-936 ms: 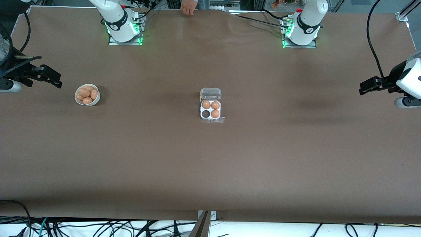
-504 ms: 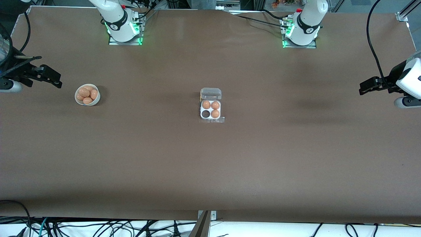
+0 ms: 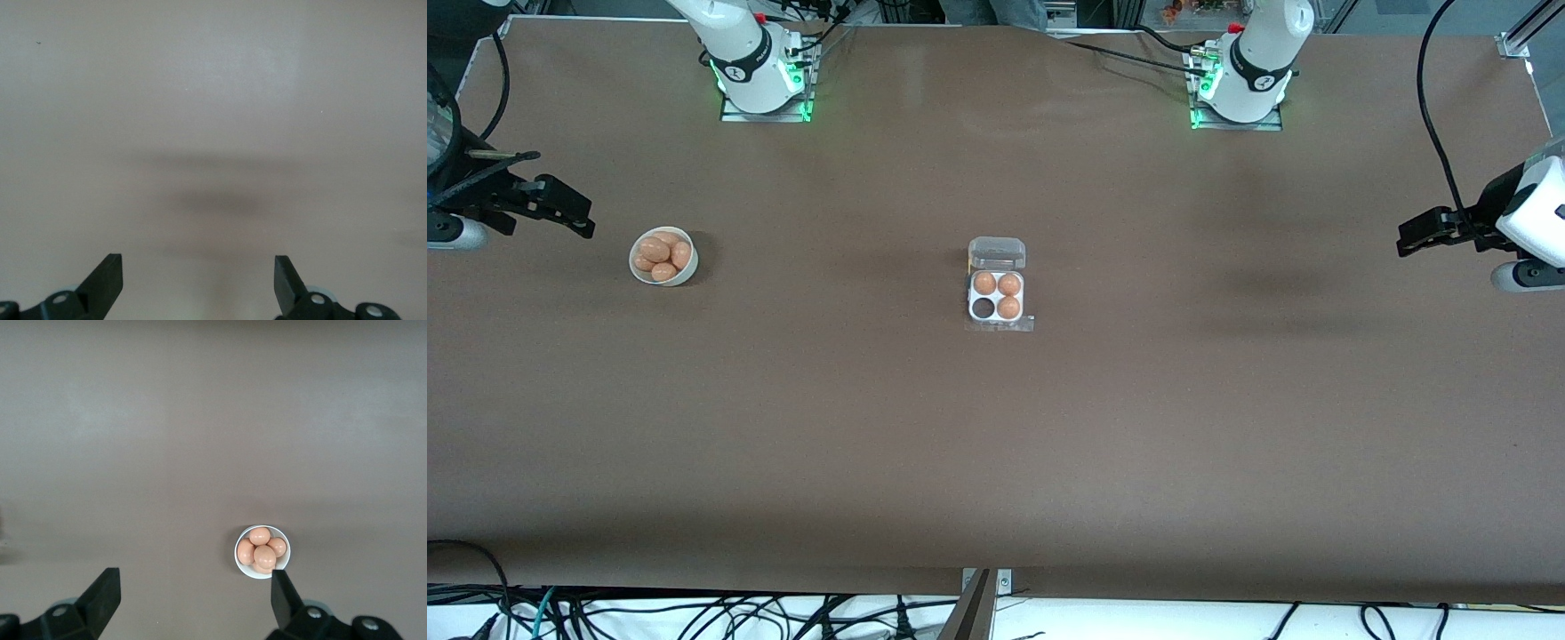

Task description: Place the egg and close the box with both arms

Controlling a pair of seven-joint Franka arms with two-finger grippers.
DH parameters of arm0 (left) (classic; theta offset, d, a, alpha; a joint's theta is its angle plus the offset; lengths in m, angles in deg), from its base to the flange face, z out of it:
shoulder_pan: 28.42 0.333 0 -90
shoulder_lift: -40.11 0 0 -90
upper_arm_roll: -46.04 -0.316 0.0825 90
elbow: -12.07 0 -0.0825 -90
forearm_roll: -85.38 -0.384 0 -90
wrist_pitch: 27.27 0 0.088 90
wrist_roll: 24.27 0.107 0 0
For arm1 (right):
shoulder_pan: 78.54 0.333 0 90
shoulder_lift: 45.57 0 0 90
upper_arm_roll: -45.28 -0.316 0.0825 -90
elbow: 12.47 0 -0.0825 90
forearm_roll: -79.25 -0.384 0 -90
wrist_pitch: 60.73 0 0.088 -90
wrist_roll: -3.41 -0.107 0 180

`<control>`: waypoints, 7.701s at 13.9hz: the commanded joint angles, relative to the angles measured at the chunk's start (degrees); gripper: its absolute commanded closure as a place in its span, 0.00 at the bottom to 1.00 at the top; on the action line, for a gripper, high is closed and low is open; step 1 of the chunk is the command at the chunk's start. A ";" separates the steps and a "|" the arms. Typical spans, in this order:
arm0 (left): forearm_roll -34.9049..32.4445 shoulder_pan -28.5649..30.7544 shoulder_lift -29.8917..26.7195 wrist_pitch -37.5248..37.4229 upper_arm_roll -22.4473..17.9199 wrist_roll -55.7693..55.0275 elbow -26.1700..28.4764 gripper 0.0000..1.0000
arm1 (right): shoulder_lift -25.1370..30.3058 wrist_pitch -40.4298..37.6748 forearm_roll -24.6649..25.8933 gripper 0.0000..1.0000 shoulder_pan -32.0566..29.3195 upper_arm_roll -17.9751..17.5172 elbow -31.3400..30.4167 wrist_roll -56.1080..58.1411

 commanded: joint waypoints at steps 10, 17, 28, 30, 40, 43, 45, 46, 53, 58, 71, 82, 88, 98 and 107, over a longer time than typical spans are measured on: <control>0.89 -0.18 0.56 -0.65 -0.03 0.57 -1.50 0.00 | 0.23 -0.60 -0.77 0.00 -0.64 -0.42 0.42 -0.48; 0.89 -0.18 0.56 -0.65 -0.03 0.66 -1.59 0.00 | 0.23 -0.60 -0.77 0.00 -0.64 -0.42 0.42 -0.39; 0.89 -0.18 0.56 -0.65 -0.03 0.39 -1.50 0.00 | -1.69 -0.77 -0.68 0.00 -0.64 -0.42 0.34 1.37; 0.89 -0.18 0.56 -0.65 -0.03 0.31 -1.50 0.00 | -2.75 -3.40 -0.33 0.00 -0.37 -0.51 0.34 0.93; 0.89 -0.27 0.65 -0.65 -0.03 0.31 -1.50 0.00 | -2.42 5.42 3.54 0.00 -2.83 1.68 -18.25 1.19; 0.63 -0.27 0.65 -0.65 -0.03 0.31 -1.76 0.00 | 2.06 18.87 3.54 0.00 -2.83 3.53 -31.70 3.29; 0.72 -0.27 0.57 -0.65 -0.03 0.31 -1.76 0.00 | 2.95 25.13 3.45 0.00 -2.83 6.24 -36.73 7.24; 0.72 -0.27 0.65 -0.65 -0.03 0.31 -1.68 0.00 | 2.52 26.98 3.45 0.00 -2.83 7.56 -37.71 9.26; 0.72 -0.36 0.56 -0.65 -0.03 0.31 -1.76 0.00 | -3.27 39.47 3.45 0.00 -2.83 10.64 -43.61 14.37; 0.89 -0.36 0.65 -0.65 0.06 0.31 -2.29 0.00 | -6.71 42.38 3.45 0.00 -2.83 11.44 -44.13 14.99; 0.80 -0.36 0.65 -0.65 0.06 0.22 -2.47 0.00 | -6.97 42.47 3.10 0.11 -2.75 13.47 -46.25 17.28; 1.07 -0.27 0.65 -0.65 -0.03 1.10 -2.47 0.00 | -8.56 43.79 2.22 0.23 -2.48 12.94 -45.81 16.75; 0.89 -0.36 0.65 -0.65 -0.03 1.18 -2.55 0.00 | -8.56 43.70 1.52 0.38 -2.48 12.67 -45.81 16.40; 0.89 -0.27 0.83 -0.65 -0.03 1.18 -2.47 0.00 | -8.56 43.35 0.90 0.54 -2.48 12.32 -45.37 16.31; 0.89 -0.27 0.83 -0.65 -0.03 1.01 -2.47 0.00 | -8.21 37.48 0.90 0.64 -2.48 11.18 -40.99 16.49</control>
